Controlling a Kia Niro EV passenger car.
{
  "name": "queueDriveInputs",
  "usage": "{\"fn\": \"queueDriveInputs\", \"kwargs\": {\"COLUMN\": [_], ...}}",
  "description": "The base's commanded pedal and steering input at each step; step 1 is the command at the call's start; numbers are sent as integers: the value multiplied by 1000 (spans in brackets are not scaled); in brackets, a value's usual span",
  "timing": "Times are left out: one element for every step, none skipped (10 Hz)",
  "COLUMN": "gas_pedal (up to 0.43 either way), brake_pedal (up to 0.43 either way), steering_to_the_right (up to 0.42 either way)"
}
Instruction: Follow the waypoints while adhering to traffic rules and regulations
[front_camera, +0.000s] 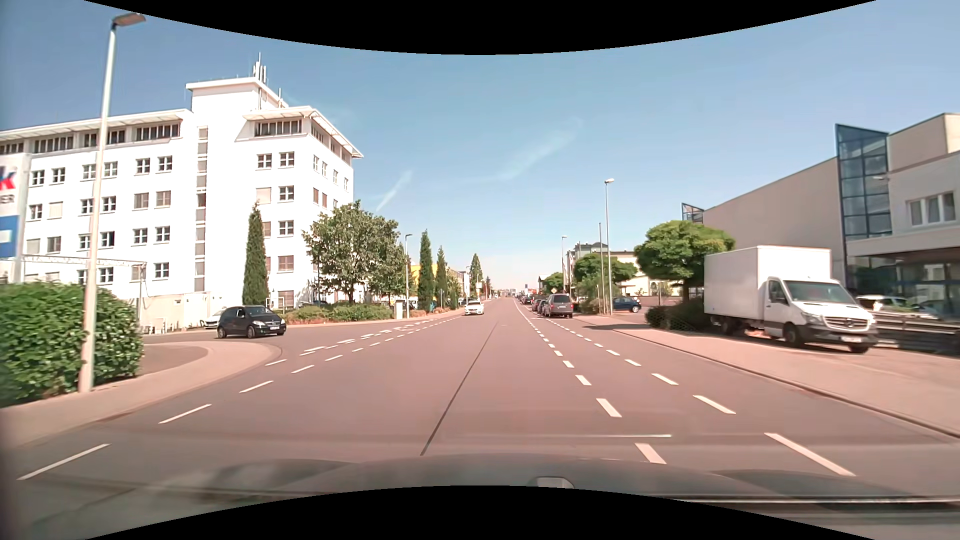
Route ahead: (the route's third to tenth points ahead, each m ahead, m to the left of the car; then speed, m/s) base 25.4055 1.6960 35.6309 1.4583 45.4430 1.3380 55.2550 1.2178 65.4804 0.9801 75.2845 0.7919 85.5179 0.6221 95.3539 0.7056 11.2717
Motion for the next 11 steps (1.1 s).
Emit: {"fn": "queueDriveInputs", "kwargs": {"gas_pedal": [28,28,28,28,28,28,28,28,28,28,28], "brake_pedal": [0,0,0,0,0,0,0,0,0,0,0], "steering_to_the_right": [-5,-5,-5,-5,-5,-5,-5,-5,-5,-5,-5]}}
